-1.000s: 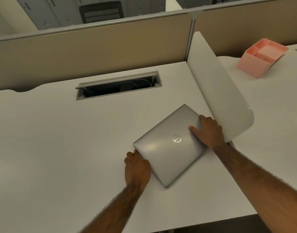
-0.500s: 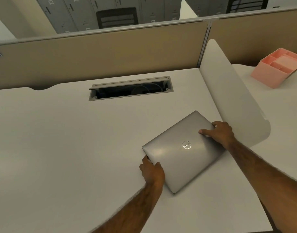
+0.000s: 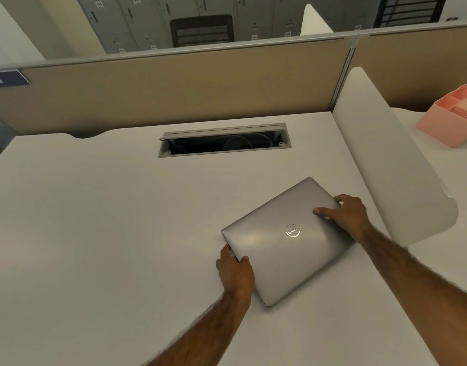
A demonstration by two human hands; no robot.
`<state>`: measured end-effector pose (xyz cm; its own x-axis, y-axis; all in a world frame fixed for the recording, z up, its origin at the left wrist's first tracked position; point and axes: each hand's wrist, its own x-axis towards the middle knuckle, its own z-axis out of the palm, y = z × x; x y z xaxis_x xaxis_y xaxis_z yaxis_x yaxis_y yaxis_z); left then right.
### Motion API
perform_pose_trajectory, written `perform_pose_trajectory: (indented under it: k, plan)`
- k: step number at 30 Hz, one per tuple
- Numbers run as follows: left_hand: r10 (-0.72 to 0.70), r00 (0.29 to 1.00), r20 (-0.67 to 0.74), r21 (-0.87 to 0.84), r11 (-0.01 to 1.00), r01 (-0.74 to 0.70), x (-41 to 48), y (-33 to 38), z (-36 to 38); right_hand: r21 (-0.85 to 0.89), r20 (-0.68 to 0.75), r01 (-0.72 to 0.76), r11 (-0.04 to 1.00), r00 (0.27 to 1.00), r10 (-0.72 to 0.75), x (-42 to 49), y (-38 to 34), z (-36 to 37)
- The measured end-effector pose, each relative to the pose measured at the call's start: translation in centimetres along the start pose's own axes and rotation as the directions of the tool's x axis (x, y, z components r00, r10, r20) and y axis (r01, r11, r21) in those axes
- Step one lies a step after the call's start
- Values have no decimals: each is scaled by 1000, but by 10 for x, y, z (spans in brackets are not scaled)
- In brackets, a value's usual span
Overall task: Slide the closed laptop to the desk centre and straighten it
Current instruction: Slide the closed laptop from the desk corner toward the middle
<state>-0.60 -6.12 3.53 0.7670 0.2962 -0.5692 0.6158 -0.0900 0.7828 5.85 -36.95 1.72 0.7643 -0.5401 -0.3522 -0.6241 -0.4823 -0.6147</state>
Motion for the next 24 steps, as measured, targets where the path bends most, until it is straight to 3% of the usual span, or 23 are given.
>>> perform_pose_trajectory:
  k: [9,24]
  plan:
    - [54,998,-35,-61,997,-56,35,20,-58,8,-4,69,998,998,-69,-19,-68,42]
    - [50,994,-101,-60,997,-57,116,38,-163,-11,31,67,998,997,-67,-40,-163,143]
